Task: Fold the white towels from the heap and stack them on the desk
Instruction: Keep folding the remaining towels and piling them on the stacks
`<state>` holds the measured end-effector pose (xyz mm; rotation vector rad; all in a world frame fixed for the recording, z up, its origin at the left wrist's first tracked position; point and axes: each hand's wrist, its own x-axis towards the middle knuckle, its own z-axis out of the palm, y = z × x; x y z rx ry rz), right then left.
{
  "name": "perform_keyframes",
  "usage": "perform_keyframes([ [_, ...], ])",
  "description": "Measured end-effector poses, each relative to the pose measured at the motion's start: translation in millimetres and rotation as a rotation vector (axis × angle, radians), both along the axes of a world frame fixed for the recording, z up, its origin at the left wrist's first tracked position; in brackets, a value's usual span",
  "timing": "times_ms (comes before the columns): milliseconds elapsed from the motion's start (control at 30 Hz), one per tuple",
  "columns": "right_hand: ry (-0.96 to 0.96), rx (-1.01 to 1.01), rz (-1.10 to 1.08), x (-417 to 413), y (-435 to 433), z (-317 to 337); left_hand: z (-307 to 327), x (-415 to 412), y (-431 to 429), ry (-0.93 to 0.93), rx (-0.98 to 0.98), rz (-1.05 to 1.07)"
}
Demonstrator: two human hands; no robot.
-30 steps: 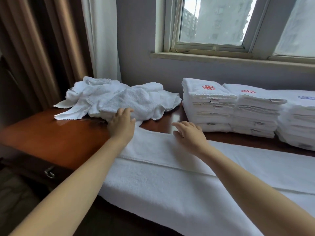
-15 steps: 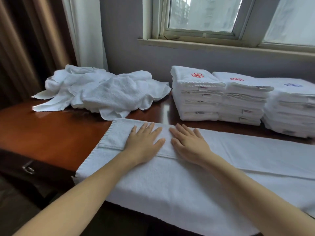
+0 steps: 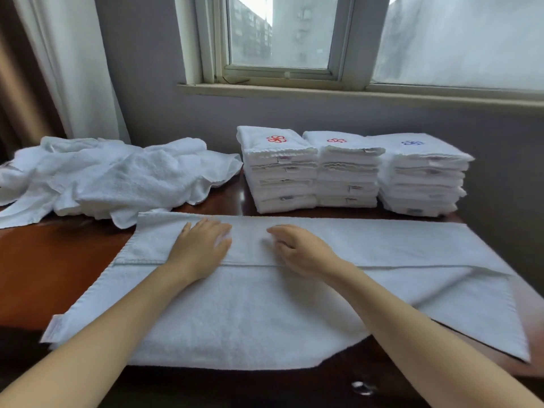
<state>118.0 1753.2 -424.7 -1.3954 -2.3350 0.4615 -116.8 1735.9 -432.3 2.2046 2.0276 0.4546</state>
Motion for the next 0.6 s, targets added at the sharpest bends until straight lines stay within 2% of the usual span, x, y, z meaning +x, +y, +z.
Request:
perform_keyframes([
  [133, 0.086, 0.028, -0.169, 68.9, -24.8, 13.7, 10.1, 68.2, -17.7, -0.206, 0.079, -0.229],
  [333, 0.223, 0.145, -0.309, 150.3, -77.9, 11.8, 19.0, 174.6, -44.4, -0.289, 0.119, -0.542],
  [500, 0.267, 0.224, -0.399, 206.9, -121.5, -4.1, 14.2, 226.7, -61.9, -0.28, 0.088, -0.689],
  [600, 0.192, 0.18, -0.412, 227.6, -138.5, -7.0, 10.3, 246.8, -66.9, -0.196, 0.068, -0.698],
])
